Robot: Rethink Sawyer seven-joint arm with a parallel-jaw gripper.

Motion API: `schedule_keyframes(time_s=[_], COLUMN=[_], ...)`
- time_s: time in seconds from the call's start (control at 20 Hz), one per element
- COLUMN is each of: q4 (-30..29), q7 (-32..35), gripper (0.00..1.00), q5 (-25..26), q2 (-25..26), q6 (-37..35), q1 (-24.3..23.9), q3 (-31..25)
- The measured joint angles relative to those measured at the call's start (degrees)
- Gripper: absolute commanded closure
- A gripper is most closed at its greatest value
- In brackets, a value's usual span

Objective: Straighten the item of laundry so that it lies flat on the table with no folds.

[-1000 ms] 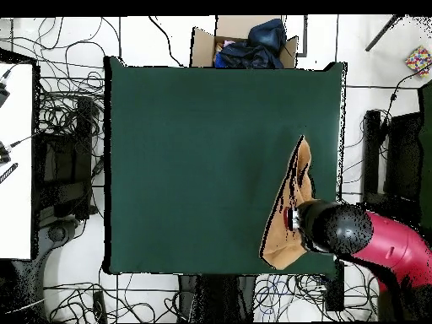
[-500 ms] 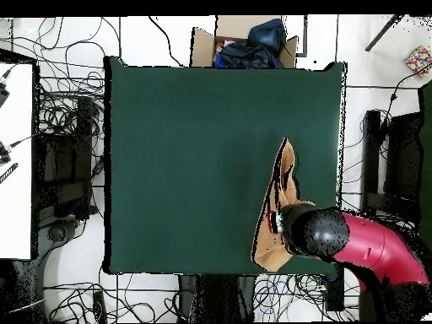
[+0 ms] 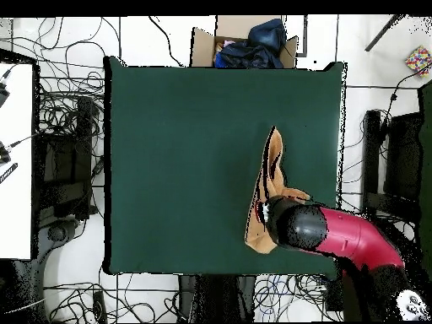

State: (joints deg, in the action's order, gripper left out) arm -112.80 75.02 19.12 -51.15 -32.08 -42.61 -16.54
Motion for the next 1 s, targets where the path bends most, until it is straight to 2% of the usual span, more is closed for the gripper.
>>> schedule_keyframes(time_s=[0.5, 1.0], q4=[0.09, 0.23], q7=[0.0, 0.0], gripper=[1.0, 1.0], q5=[-0.05, -0.08], q2=[9.88, 16.02], q6=[12.87, 17.03], q1=[3.56, 4.1], q3=[2.94, 5.02])
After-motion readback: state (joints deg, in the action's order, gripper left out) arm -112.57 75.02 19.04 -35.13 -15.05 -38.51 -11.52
